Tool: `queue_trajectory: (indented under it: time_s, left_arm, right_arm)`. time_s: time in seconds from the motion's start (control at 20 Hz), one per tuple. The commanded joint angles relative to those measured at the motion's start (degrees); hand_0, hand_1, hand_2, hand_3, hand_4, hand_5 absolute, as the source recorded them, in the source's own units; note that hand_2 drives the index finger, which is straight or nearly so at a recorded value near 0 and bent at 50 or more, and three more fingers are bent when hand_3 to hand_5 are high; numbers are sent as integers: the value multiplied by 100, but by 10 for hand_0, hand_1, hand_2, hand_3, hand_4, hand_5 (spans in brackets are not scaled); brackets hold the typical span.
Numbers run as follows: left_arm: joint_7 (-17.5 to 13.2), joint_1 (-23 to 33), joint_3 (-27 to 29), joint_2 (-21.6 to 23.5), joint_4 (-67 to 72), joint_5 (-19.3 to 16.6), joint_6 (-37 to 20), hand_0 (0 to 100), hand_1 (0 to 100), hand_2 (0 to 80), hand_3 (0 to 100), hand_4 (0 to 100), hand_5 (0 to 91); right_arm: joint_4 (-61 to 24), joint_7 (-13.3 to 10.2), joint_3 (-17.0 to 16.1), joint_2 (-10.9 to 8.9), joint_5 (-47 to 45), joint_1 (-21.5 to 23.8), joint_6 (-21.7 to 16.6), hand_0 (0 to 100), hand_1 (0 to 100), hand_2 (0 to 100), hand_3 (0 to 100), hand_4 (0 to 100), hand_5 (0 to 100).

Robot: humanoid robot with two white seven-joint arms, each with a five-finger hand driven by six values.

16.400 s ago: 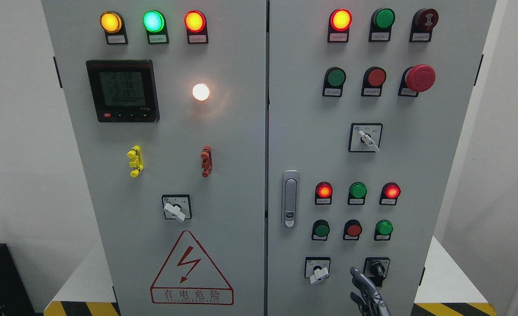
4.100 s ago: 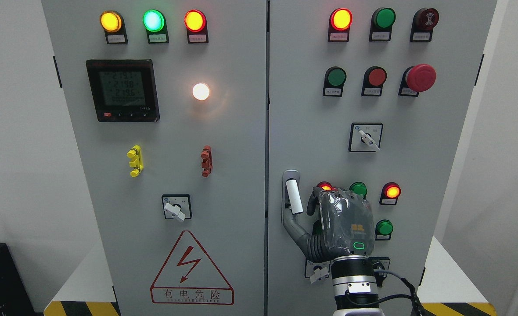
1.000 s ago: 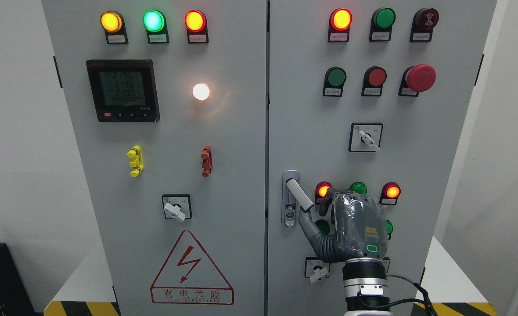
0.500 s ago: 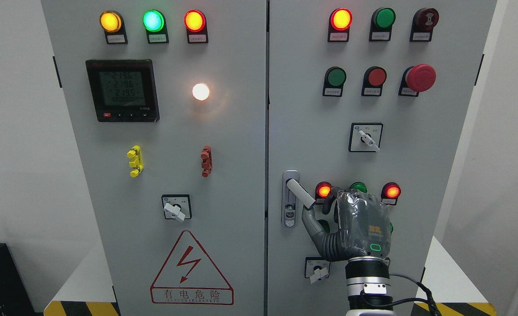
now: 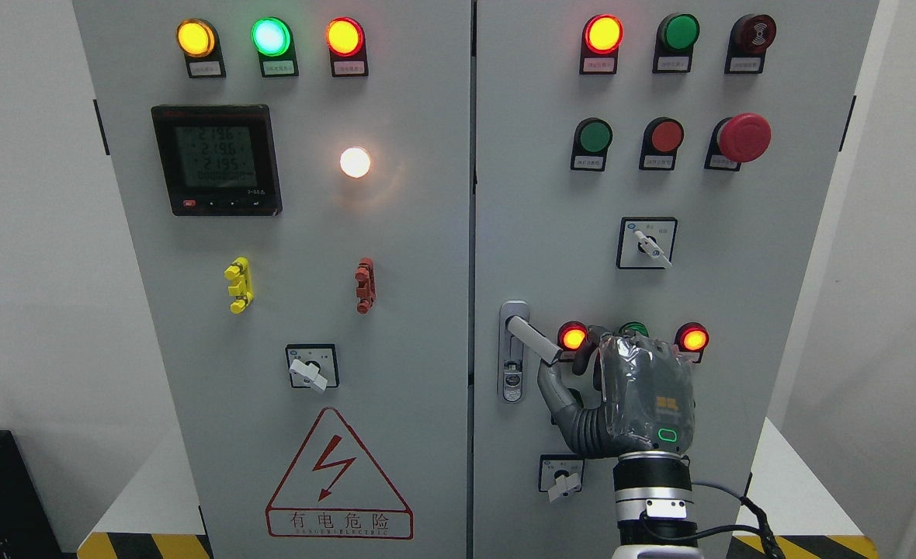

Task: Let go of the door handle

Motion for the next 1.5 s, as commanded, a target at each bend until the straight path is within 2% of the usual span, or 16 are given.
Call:
queue_trajectory:
  time_s: [0.0, 1.45]
  left_arm:
    - [-3, 0, 0, 0, -1, 0, 4, 0, 0, 32, 172, 127, 0]
    - [-3, 0, 0, 0, -1, 0, -5, 0, 0, 31, 173, 127, 0]
  right_arm:
    - [-6, -5, -10, -10, -7, -11, -6, 477, 451, 709, 953, 750, 735]
    - [29, -5, -63, -27, -201, -160, 3, 479, 443, 703, 950, 749, 732]
